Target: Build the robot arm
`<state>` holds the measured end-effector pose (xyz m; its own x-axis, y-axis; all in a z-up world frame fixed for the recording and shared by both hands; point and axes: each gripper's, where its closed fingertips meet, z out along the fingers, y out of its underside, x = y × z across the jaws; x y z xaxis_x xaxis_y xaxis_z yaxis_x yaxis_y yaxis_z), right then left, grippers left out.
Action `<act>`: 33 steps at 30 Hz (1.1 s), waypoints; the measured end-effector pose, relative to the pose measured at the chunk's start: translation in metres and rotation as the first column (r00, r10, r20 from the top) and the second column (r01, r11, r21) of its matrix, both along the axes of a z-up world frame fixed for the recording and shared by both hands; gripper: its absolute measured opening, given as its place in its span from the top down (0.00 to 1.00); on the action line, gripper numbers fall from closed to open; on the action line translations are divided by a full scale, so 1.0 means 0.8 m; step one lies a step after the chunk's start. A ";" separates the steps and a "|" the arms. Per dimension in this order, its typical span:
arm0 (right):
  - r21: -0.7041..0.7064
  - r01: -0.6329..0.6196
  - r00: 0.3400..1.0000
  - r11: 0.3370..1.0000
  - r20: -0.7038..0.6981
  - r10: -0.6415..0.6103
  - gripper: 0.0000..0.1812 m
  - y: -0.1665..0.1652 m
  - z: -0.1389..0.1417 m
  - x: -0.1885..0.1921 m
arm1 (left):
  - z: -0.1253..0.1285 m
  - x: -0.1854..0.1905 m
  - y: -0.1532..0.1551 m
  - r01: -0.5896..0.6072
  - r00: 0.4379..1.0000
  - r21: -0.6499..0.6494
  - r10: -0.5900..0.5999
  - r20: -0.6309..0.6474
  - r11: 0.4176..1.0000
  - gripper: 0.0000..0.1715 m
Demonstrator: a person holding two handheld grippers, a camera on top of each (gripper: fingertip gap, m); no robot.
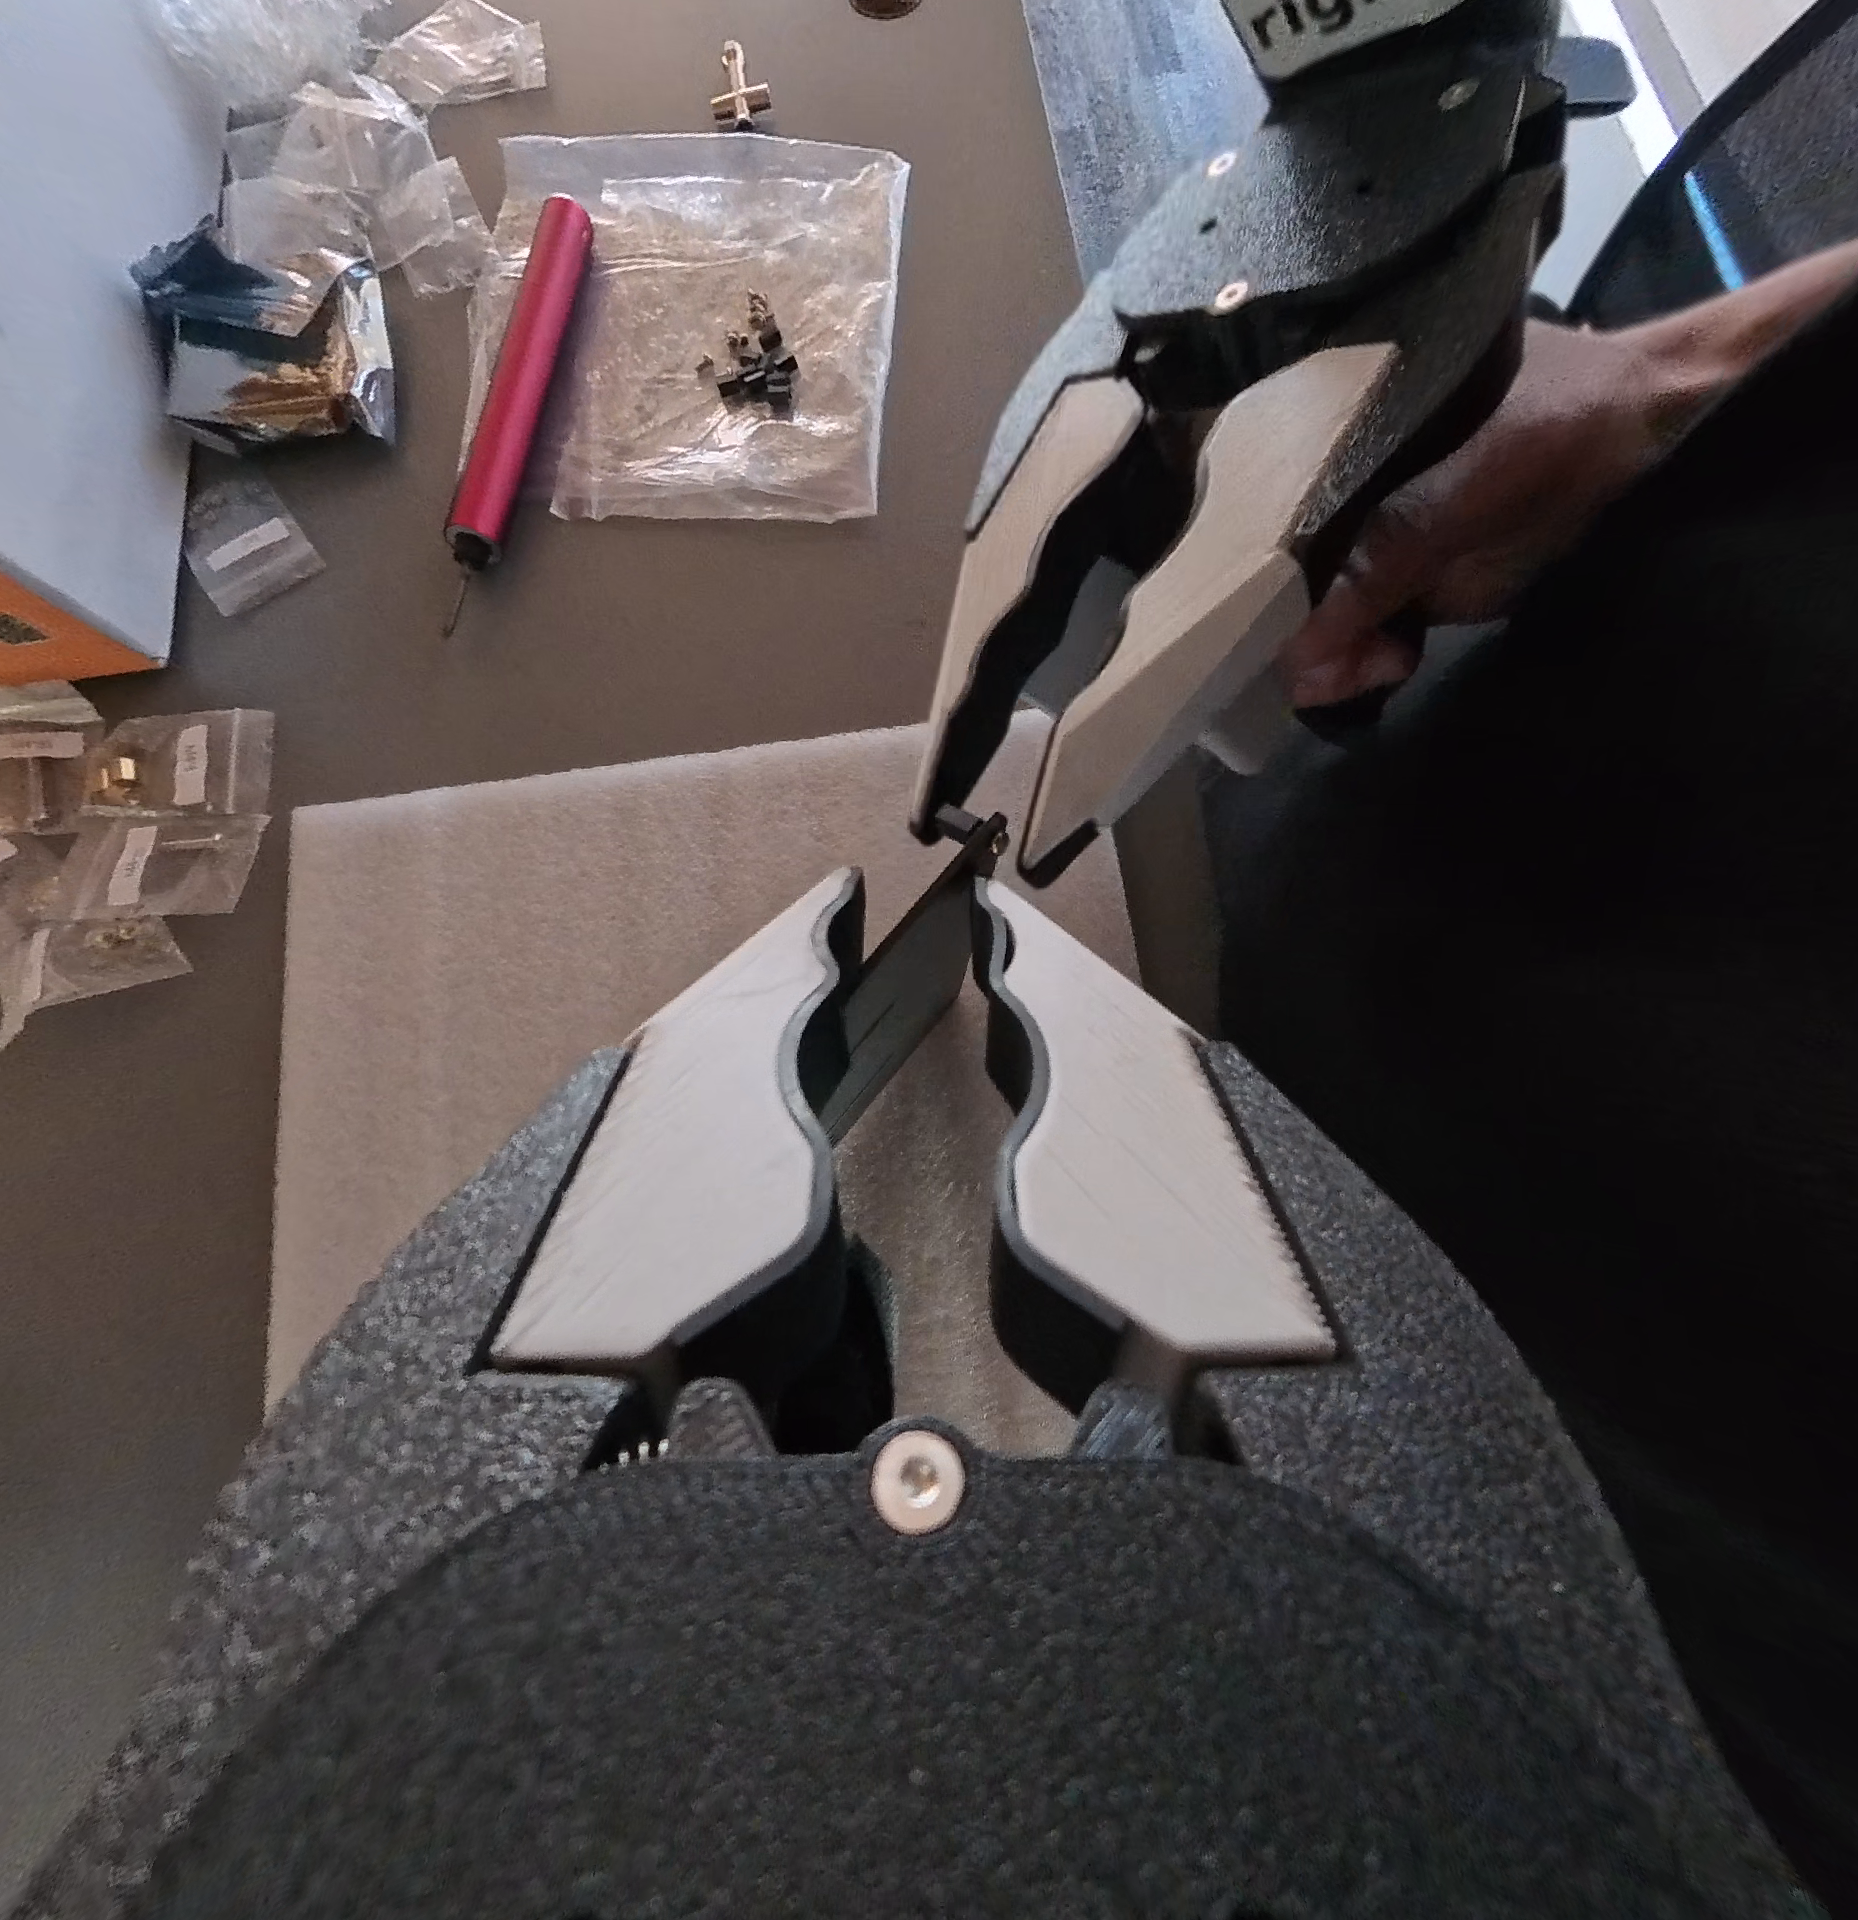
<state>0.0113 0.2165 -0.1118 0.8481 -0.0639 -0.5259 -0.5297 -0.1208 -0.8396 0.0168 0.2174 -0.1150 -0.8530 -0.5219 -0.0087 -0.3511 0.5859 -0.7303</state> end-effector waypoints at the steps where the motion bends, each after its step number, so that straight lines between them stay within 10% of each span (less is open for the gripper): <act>1: 0.020 0.018 0.999 1.000 -0.035 -0.017 0.88 0.000 0.002 -0.001 | 0.000 -0.001 0.000 0.012 1.000 -0.002 -0.012 0.000 1.000 0.89; 16: 0.057 0.174 0.978 0.983 0.106 -0.180 0.98 0.005 0.001 0.000 | 0.002 -0.001 0.002 0.092 0.993 0.002 -0.092 -0.073 0.996 0.91; 26: 0.001 0.169 0.952 0.986 0.260 -0.163 0.99 0.005 -0.001 0.001 | 0.042 0.026 -0.005 -0.170 0.930 -0.332 0.040 -0.365 0.928 0.84; 33: -0.026 0.170 0.933 0.985 0.325 -0.152 0.99 0.005 -0.001 0.003 | 0.025 0.021 -0.013 -0.068 0.952 -0.149 0.020 -0.305 0.986 0.86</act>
